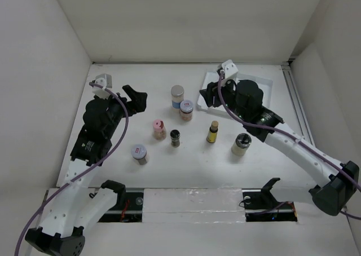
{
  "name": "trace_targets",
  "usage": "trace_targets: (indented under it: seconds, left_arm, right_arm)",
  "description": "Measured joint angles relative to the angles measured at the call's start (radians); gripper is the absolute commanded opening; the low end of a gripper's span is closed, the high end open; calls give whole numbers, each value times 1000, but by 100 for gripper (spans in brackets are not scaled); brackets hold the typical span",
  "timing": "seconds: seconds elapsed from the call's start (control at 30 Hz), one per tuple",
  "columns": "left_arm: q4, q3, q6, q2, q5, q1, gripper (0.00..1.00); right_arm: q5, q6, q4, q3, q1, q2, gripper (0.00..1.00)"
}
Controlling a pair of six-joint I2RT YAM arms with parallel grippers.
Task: Organize the condiment bottles
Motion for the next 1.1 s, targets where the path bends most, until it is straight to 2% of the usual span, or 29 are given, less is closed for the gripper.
trace_targets:
  seconds: [0.03,0.13,0.17,0.2,0.27,0.3,0.33,0.37,0.4,0.47,0.5,0.53,0.57,0.67,0.8,1.1]
  left_arm:
    - [4,0,2,0,5,0,93]
    - [15,0,3,0,18,0,87]
    - [19,0,3,0,21,0,83]
    - [27,-2,4,-1,26,0,79]
    - [45,-9,1,-2,35,0,33]
    - [59,-18,3,-2,40,0,17]
    - [68,-27,7,-2,45,0,6]
    - [73,-37,11,-2,49,0,0]
    - [73,-45,14,-2,51,0,0]
    - [74,-59,18,-3,45,0,5]
    - [73,-64,21,-5,43,0,26]
    - [74,-68,27,-8,39,0,38]
    - [73,-71,28,-12,33,0,48]
    - [75,-77,31,-25,18,0,76]
    - [77,-79,30,-34,8,0,87]
    - [81,-83,29,-42,-2,0,87]
  right_arm:
    - [2,0,-2,16,2,13,29]
    - [8,-10,-18,59,5,43,3]
    - [11,-13,-25,71,6,52,0]
    - [15,-14,-33,85,6,61,0]
    - [23,-16,-45,115,9,85,0]
    - [26,-18,-53,131,10,98,3]
    - [29,-19,-62,148,10,113,11]
    - [31,-19,-69,163,10,129,23]
    - [33,-19,-79,177,10,146,47]
    - [36,-24,-90,185,10,171,70]
    - [35,-28,-98,186,10,182,79]
    - [31,-31,-106,186,10,193,93]
    - [23,-32,-115,188,10,208,97]
    - [-12,-40,-145,221,10,267,100]
    - [-57,-43,-167,287,10,366,100]
    - [-103,-68,-198,454,10,622,100]
